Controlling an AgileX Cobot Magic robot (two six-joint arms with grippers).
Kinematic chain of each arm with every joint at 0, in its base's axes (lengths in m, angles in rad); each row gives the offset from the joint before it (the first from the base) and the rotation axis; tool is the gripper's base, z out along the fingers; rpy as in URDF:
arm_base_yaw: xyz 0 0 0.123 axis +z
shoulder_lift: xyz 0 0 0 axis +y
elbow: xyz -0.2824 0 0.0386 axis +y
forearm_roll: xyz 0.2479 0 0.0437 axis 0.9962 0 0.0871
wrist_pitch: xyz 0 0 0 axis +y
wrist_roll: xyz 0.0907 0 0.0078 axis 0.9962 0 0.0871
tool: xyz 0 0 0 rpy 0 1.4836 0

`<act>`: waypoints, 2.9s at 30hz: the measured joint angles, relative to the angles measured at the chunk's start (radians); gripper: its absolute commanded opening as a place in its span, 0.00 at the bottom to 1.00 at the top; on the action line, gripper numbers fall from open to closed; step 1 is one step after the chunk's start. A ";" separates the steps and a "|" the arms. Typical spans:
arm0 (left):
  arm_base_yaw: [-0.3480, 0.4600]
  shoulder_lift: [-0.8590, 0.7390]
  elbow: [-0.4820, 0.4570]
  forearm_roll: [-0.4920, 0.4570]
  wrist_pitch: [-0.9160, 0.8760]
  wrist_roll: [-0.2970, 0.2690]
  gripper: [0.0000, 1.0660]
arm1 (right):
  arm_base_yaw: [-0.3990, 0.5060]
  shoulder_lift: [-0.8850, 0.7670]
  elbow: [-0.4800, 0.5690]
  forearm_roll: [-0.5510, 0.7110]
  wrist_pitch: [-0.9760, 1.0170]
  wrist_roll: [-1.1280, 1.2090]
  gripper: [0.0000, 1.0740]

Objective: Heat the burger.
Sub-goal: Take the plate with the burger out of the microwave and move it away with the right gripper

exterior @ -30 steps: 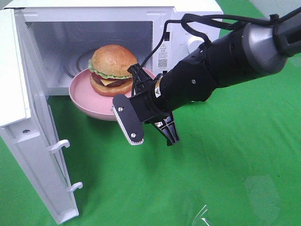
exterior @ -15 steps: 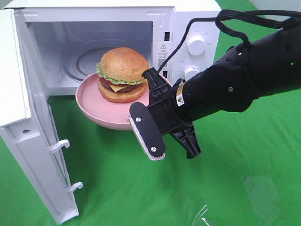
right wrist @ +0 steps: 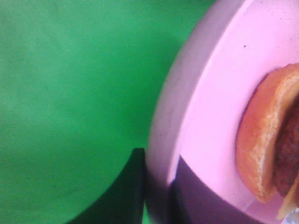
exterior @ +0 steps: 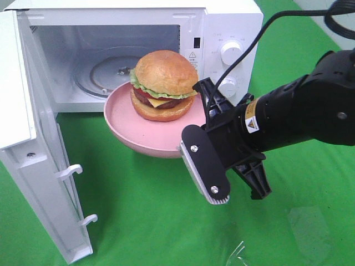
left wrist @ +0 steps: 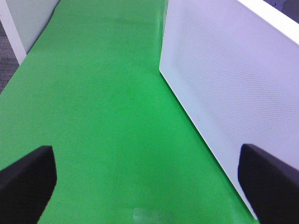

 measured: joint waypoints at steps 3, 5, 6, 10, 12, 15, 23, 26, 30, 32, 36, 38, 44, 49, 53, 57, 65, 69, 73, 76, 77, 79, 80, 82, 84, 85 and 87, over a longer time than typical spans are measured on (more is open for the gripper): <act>0.000 0.000 0.000 0.000 0.000 0.000 0.92 | 0.000 -0.053 0.037 -0.011 0.017 0.017 0.00; 0.000 0.000 0.000 0.000 0.000 0.000 0.92 | 0.000 -0.089 0.059 -0.019 0.031 0.025 0.00; 0.000 0.000 0.000 0.000 0.000 0.000 0.92 | 0.000 -0.130 0.084 -0.031 0.051 0.032 0.00; 0.000 0.000 0.000 0.000 0.000 0.000 0.92 | 0.000 -0.201 0.127 -0.057 0.090 0.044 0.00; 0.000 0.000 0.000 0.000 0.000 0.000 0.92 | 0.000 -0.232 0.145 -0.074 0.107 0.068 0.00; 0.000 0.000 0.000 0.000 0.000 0.000 0.92 | 0.000 -0.282 0.171 -0.097 0.129 0.109 0.00; 0.000 0.000 0.000 0.000 0.000 0.000 0.92 | 0.000 -0.398 0.243 -0.116 0.214 0.163 0.00; 0.000 0.000 0.000 0.000 0.000 0.000 0.92 | 0.000 -0.449 0.271 -0.118 0.249 0.192 0.00; 0.000 0.000 0.000 0.000 0.000 0.000 0.92 | 0.000 -0.505 0.292 -0.147 0.295 0.261 0.00; 0.000 0.000 0.000 0.000 0.000 0.000 0.92 | 0.000 -0.530 0.298 -0.168 0.318 0.301 0.00; 0.000 0.000 0.000 0.000 0.000 0.000 0.92 | 0.000 -0.551 0.302 -0.220 0.386 0.387 0.00; 0.000 0.000 0.000 0.000 0.000 0.000 0.92 | 0.000 -0.553 0.302 -0.232 0.398 0.410 0.00; 0.000 0.000 0.000 0.000 0.000 0.000 0.92 | 0.000 -0.553 0.302 -0.297 0.475 0.570 0.00; 0.000 0.000 0.000 0.000 0.000 0.000 0.92 | 0.000 -0.553 0.302 -0.338 0.509 0.652 0.00; 0.000 0.000 0.000 0.000 0.000 0.000 0.92 | 0.000 -0.553 0.302 -0.368 0.544 0.763 0.00; 0.000 0.000 0.000 0.000 0.000 0.000 0.92 | 0.000 -0.553 0.302 -0.380 0.580 0.855 0.00; 0.000 0.000 0.000 0.000 0.000 0.000 0.92 | 0.000 -0.498 0.302 -0.462 0.646 1.096 0.00; 0.000 0.000 0.000 0.000 0.000 0.000 0.92 | 0.000 -0.452 0.302 -0.489 0.658 1.228 0.00; 0.000 0.000 0.000 0.000 0.000 0.000 0.92 | 0.000 -0.368 0.302 -0.517 0.674 1.427 0.00; 0.000 0.000 0.000 0.000 0.000 0.000 0.92 | 0.000 -0.353 0.302 -0.521 0.678 1.465 0.00; 0.000 0.000 0.000 0.000 0.000 0.000 0.92 | 0.000 -0.316 0.302 -0.531 0.687 1.544 0.00; 0.000 0.000 0.000 0.000 0.000 0.000 0.92 | 0.000 -0.280 0.299 -0.539 0.702 1.618 0.00; 0.000 0.000 0.000 0.000 0.000 0.000 0.92 | 0.000 -0.280 0.299 -0.539 0.702 1.618 0.00; 0.000 0.000 0.000 0.000 0.000 0.000 0.92 | 0.000 -0.246 0.289 -0.544 0.724 1.686 0.00; 0.000 0.000 0.000 0.000 0.000 0.000 0.92 | 0.000 -0.209 0.270 -0.554 0.760 1.772 0.00; 0.000 0.000 0.000 0.000 0.000 0.000 0.92 | 0.000 -0.174 0.245 -0.569 0.808 1.854 0.00; 0.000 0.000 0.000 0.000 0.000 0.000 0.92 | 0.000 -0.147 0.223 -0.584 0.852 1.902 0.00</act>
